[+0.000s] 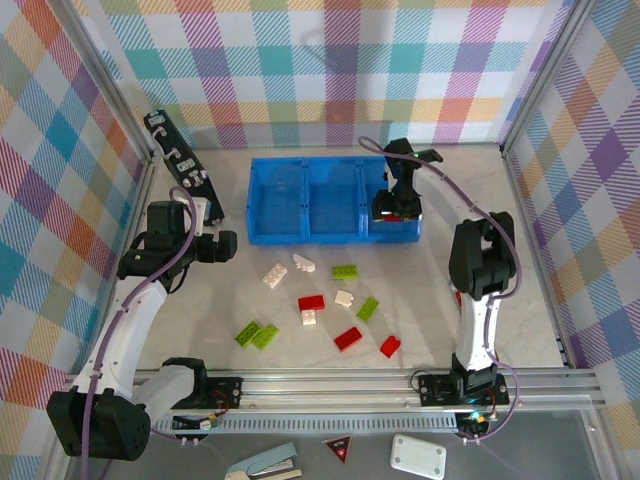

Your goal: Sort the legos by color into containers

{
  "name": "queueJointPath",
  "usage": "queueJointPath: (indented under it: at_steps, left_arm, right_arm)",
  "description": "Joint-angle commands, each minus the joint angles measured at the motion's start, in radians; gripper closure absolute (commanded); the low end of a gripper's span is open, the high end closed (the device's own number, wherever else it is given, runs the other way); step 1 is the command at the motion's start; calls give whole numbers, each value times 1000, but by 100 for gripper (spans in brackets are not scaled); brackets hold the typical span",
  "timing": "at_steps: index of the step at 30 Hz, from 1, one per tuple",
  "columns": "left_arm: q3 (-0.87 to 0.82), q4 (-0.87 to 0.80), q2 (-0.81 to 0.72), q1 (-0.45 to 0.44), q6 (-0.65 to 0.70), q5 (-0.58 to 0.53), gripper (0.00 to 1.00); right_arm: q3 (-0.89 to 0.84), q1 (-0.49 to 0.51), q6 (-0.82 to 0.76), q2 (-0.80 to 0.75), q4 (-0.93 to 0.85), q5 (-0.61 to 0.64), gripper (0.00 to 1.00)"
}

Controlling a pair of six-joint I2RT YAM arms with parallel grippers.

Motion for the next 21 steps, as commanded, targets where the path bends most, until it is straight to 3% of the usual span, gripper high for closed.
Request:
queueJointPath:
  at_steps: [1, 12, 21]
  left_arm:
    - [-4, 10, -4, 11, 10, 2, 0]
    - [-7, 12, 2, 11, 10, 5, 0]
    - [-6, 10, 5, 10, 11, 3, 0]
  right_arm:
    - [61, 9, -20, 63, -60, 16, 37]
    - [154, 9, 12, 228, -66, 15, 36]
    - [182, 8, 21, 275, -72, 10, 29]
